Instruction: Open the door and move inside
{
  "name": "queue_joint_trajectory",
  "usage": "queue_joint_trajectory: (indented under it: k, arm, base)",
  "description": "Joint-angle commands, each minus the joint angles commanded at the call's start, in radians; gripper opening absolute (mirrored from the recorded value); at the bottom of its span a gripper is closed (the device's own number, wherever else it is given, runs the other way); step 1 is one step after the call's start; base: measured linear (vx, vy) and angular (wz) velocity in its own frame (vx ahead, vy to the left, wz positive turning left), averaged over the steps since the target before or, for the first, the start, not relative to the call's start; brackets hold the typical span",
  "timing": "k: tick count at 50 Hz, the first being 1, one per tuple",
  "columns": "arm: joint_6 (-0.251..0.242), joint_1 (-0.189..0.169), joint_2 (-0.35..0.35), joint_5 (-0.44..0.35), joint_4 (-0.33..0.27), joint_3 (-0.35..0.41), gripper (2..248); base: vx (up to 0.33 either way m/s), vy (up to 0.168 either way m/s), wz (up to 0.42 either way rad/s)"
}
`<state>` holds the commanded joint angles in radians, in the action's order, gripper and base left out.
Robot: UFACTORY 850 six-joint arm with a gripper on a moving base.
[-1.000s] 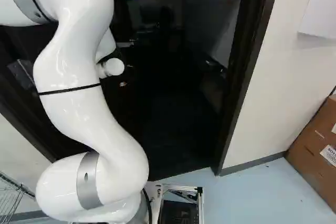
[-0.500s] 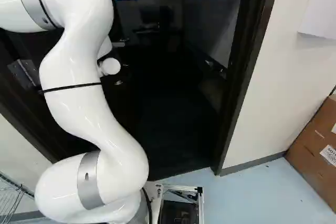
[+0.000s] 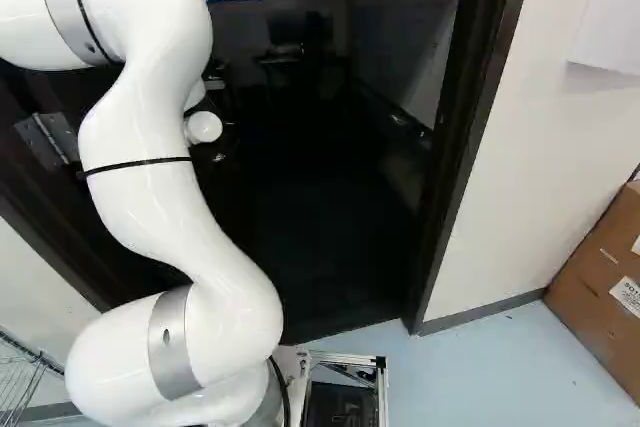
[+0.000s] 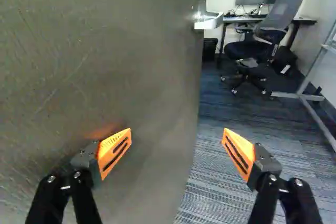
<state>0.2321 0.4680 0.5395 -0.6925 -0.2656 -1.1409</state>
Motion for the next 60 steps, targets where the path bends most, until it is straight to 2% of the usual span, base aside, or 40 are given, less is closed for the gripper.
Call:
queue_joint_trajectory:
  k: [27, 60]
  arm:
    - [0.000, 0.042, 0.048, 0.000, -0.085, -0.063, 247]
    - [0.000, 0.089, 0.112, 0.000, -0.217, -0.149, 247]
  base:
    - [0.000, 0.000, 0.000]
    - [0.000, 0.000, 0.000]
